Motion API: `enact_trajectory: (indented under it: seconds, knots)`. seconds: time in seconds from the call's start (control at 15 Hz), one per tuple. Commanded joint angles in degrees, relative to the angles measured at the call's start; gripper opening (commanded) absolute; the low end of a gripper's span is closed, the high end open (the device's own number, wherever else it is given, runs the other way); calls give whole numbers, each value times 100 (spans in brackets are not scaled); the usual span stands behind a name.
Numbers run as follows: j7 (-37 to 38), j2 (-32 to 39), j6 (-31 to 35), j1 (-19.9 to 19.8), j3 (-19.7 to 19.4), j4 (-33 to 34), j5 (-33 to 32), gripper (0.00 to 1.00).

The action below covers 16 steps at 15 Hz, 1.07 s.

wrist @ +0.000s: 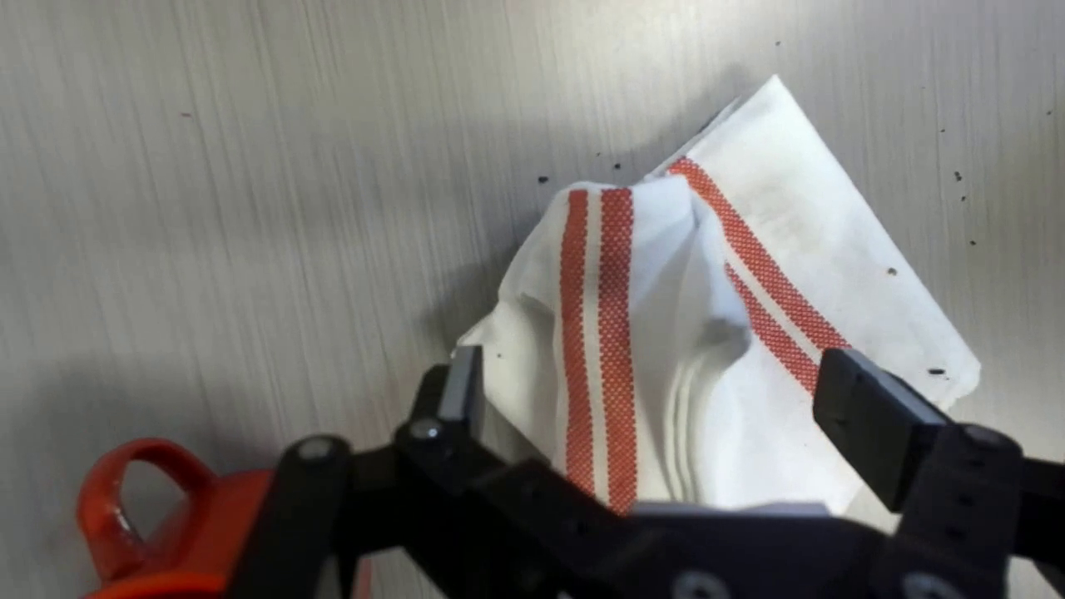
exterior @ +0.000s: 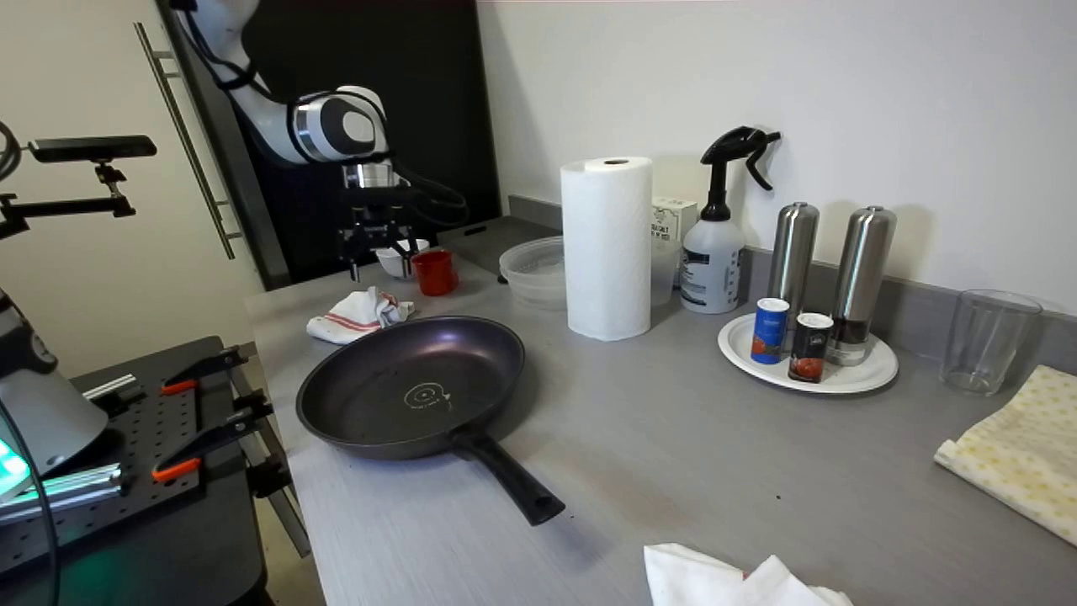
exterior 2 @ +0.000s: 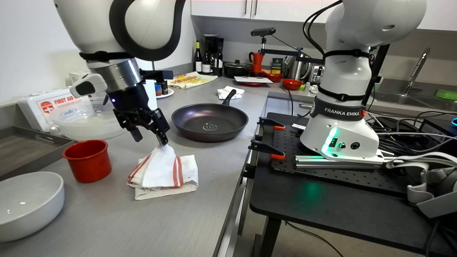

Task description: Use the tea towel to wipe the pan

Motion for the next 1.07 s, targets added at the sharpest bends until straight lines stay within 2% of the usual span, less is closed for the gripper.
enact_trajectory:
  seconds: [0.0,0.33,1.0]
  knots:
    - [-260,503,141,-97,-19,522,-43,100]
    - [-325,846,309,-243,-8,754,46,100]
    - [39,310,1033,-186,57,-70,-16,100]
